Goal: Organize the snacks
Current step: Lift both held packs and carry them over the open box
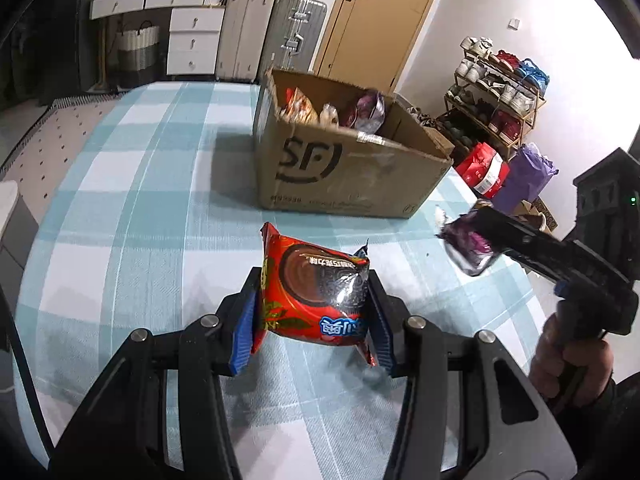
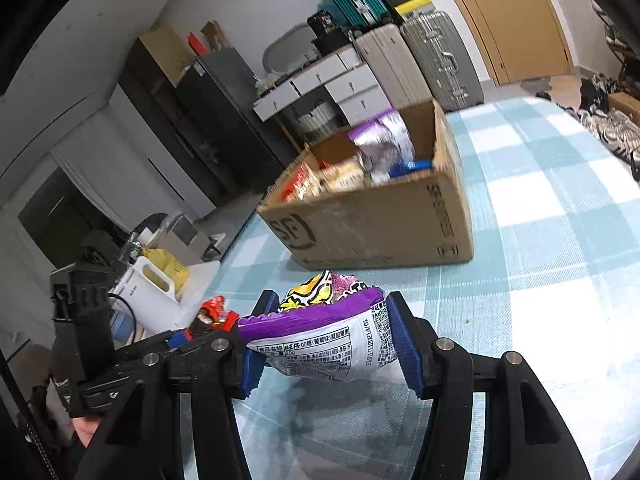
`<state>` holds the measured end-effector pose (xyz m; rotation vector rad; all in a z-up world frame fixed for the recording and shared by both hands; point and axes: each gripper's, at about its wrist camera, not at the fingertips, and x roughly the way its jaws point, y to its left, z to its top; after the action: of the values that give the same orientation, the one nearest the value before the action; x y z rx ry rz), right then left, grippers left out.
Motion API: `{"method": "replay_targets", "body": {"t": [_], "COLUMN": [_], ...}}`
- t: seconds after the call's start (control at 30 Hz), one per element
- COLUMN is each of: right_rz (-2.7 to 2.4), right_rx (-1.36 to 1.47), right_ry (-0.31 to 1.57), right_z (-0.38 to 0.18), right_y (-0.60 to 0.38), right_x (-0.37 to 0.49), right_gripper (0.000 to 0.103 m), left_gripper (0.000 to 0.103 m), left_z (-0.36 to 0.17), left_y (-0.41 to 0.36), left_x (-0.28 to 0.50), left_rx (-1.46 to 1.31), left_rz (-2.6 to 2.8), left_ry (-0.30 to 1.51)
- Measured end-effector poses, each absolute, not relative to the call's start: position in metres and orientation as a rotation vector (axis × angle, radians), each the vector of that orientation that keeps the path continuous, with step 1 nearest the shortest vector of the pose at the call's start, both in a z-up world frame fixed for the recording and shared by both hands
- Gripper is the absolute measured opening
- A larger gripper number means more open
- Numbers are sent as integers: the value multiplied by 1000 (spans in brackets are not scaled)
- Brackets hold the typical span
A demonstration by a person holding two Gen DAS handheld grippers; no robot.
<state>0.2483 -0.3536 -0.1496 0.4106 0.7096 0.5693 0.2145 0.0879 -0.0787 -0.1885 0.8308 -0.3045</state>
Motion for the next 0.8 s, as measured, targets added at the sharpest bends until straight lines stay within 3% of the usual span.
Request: {"method": "replay_targets", "body": {"t": [0.8], "right_rz": [604], "right_rx": [336], "right_ry": [589], "right_z": [-50], "right_y": [-351], "right_x": [307], "right_gripper": [56], "left_gripper": [45], "left_z": [6], "left_y": [68], "left_x": [313], "left_rx": [-139], "left_rz": [-367], "left_ry": [753]}}
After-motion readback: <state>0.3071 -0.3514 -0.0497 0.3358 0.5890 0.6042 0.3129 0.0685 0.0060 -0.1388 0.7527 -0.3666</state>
